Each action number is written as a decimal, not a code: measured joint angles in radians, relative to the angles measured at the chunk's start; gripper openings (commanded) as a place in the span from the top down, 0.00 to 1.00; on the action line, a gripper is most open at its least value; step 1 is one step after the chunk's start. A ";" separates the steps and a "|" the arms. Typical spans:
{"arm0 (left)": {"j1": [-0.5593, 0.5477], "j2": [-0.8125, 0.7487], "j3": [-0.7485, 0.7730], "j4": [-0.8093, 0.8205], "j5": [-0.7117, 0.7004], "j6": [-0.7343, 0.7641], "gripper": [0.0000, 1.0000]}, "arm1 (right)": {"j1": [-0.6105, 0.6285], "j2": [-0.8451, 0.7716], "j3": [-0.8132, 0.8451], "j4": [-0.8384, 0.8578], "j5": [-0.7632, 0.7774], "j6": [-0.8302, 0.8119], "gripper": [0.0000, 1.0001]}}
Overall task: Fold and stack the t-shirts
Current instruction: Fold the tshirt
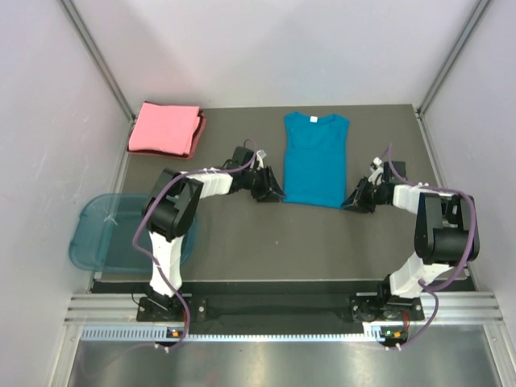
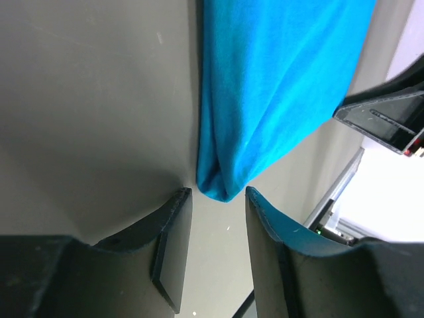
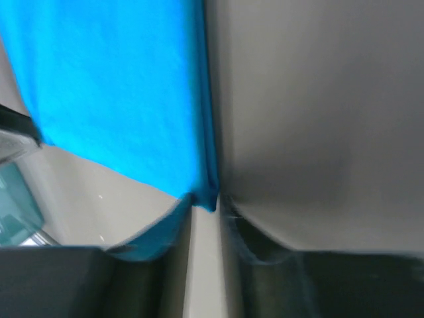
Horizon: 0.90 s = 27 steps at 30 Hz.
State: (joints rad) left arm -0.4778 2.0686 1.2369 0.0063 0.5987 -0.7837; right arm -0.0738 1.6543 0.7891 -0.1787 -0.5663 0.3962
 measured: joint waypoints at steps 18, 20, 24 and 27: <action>-0.024 -0.111 -0.240 0.259 -0.056 -0.195 0.45 | 0.000 -0.011 -0.025 -0.002 0.020 -0.019 1.00; -0.030 -0.101 -0.240 0.285 -0.055 -0.202 0.45 | 0.000 -0.013 -0.025 -0.002 0.020 -0.023 1.00; -0.033 -0.073 -0.226 0.326 -0.042 -0.216 0.45 | 0.000 -0.015 -0.026 -0.003 0.019 -0.031 1.00; -0.033 -0.048 -0.207 0.354 -0.036 -0.226 0.48 | 0.000 -0.016 -0.026 -0.003 0.019 -0.036 1.00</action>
State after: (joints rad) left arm -0.5110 2.0205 1.0298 0.3607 0.5629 -1.0100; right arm -0.0742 1.6386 0.7635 -0.1814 -0.5472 0.3603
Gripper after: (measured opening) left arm 0.537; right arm 0.009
